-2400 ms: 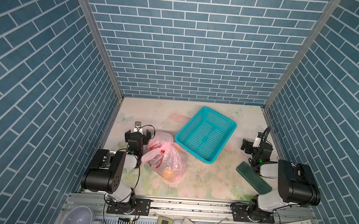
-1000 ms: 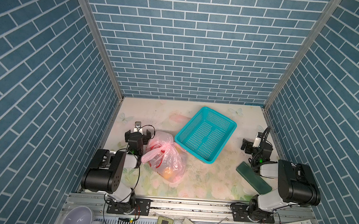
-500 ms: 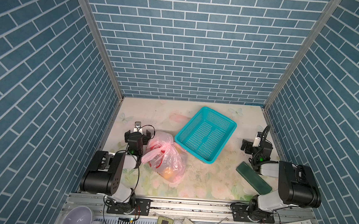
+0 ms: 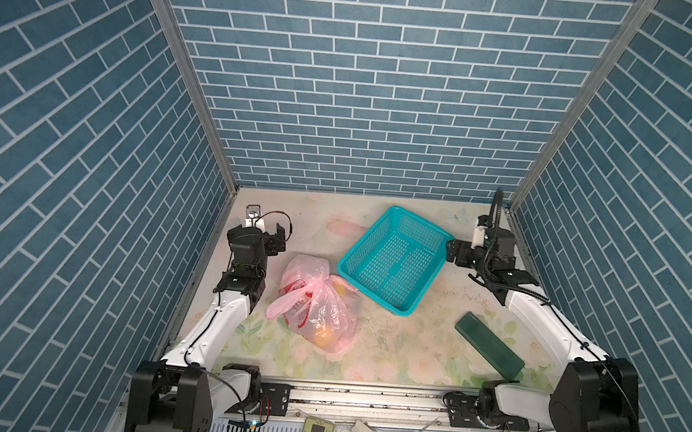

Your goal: Untie the knot of the plastic bag and take out the fruit

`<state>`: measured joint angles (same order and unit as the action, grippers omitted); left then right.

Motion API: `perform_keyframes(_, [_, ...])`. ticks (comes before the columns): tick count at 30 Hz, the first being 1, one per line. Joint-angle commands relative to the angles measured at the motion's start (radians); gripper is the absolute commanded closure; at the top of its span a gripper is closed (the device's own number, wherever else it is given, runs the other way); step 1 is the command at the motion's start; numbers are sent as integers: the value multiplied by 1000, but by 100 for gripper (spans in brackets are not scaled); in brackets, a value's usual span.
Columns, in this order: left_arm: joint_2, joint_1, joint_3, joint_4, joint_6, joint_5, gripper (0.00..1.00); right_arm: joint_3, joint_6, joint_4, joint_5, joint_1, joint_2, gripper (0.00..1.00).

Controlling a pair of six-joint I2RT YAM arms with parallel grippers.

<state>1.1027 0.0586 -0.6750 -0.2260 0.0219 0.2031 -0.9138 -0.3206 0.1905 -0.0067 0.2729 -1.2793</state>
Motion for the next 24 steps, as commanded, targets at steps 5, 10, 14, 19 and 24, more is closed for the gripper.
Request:
perform_keyframes(5, [-11,8,-82,185,96,-81,0,-40,-281,318,47,126,-52,25])
perform_keyframes(10, [20,31,-114,188,99,-93,0,-82,-282,258,8,144,-139,26])
perform_keyframes(14, [35,49,-128,183,103,-88,0,-169,-265,303,3,146,-240,34])
perform_keyframes(19, [26,62,-121,183,113,-84,0,-221,-254,341,29,144,-304,52])
perform_keyframes(24, [10,64,-106,186,112,-82,0,-297,-238,395,65,144,-366,72])
